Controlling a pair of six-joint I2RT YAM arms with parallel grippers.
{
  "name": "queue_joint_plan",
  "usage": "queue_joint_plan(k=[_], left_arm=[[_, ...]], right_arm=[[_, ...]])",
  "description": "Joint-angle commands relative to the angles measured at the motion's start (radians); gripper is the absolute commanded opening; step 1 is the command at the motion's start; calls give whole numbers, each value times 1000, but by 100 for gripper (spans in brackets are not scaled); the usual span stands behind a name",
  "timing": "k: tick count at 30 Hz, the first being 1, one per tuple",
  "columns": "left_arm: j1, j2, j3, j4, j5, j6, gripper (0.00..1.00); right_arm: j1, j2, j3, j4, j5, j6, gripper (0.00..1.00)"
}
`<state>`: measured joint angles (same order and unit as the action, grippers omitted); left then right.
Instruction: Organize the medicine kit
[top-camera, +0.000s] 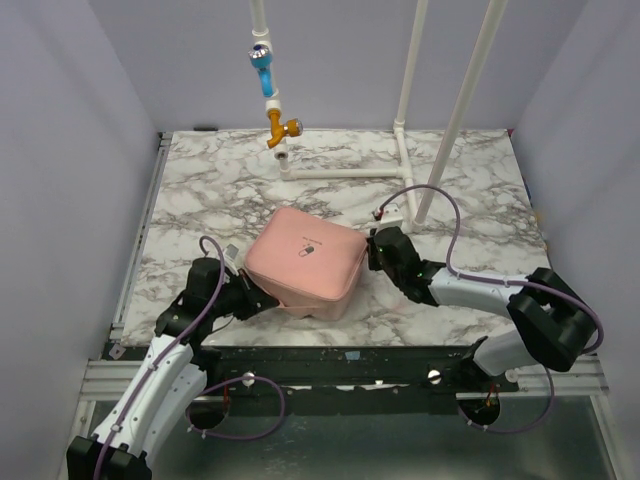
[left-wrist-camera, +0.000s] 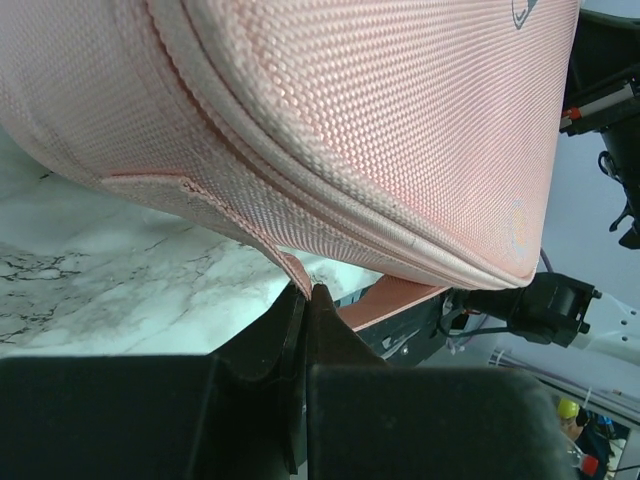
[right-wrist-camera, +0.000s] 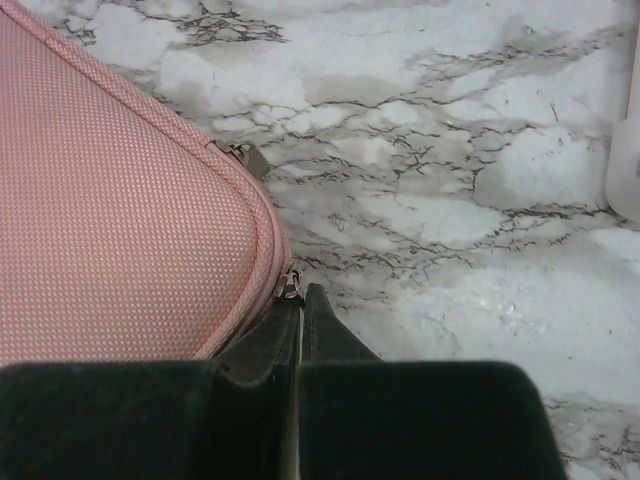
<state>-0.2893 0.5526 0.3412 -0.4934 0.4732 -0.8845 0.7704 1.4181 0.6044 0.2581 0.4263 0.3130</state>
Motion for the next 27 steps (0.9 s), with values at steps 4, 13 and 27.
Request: queue_joint_plan(k=[4, 13, 27], left_arm=[[4, 8, -7, -13, 38, 22, 0], [5, 68, -11, 79, 20, -16, 0], [4, 315, 77, 233, 32, 18, 0]], right_arm=[[-64, 46, 61, -10, 61, -15, 1], [-63, 1, 65, -171, 56, 68, 35], [-63, -176, 136, -509, -48, 181, 63]])
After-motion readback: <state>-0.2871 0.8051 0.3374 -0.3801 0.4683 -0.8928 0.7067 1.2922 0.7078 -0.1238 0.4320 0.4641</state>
